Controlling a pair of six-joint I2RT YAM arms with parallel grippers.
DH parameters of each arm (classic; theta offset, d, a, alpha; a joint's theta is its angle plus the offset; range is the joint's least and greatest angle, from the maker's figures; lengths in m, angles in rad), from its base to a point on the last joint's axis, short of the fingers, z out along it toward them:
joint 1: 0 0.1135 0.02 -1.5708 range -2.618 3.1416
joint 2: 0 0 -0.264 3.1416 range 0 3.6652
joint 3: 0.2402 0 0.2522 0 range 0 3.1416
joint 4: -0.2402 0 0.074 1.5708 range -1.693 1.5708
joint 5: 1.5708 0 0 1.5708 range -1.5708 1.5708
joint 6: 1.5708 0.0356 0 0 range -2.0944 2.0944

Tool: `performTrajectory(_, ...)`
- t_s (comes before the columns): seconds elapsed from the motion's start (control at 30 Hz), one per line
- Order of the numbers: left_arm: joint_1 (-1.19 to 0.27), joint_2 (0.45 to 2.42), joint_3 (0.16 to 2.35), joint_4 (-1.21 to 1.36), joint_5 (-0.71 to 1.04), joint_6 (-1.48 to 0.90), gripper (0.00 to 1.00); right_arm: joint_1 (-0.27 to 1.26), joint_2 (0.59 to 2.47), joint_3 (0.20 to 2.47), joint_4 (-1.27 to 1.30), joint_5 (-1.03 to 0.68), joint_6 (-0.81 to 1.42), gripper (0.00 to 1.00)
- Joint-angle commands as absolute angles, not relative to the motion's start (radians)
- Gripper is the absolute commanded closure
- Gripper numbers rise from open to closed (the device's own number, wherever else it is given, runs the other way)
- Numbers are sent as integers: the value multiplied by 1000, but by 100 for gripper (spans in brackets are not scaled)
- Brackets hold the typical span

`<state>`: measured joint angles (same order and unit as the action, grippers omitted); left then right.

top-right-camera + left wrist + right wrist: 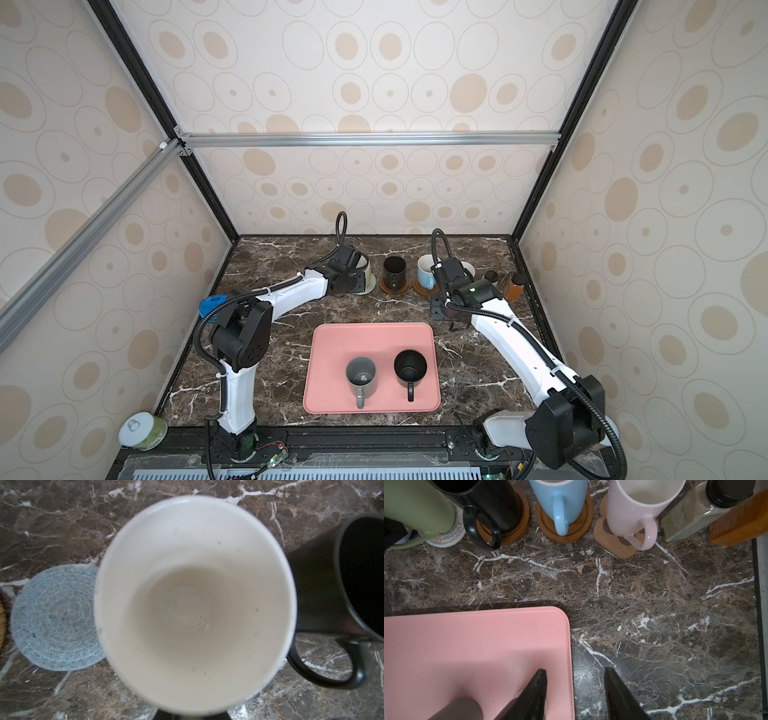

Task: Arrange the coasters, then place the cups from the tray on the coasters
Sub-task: 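Carry the white mug with the left gripper toward the multicolour knit coaster, then lower the white mug onto the multicolour knit coaster and open the left gripper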

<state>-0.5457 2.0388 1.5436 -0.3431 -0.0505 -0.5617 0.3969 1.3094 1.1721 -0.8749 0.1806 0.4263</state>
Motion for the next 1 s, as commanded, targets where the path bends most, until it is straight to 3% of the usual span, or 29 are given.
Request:
performTrajectory(0.0,-537,2042,1604,-301,-74,-585,92,387,1290,1162,-895,189,437,51)
performTrajectory(0.27,-538,2043,1590,-313,-93,-607,87,387,1295,1159,-891,184,436,51)
performTrajectory(0.67,-550,2033,1585,-310,-88,-614,70,387,1296,1161,-886,182,430,51)
performTrajectory(0.97,-563,2006,1567,-305,-65,-624,63,387,1298,1157,-886,181,431,51)
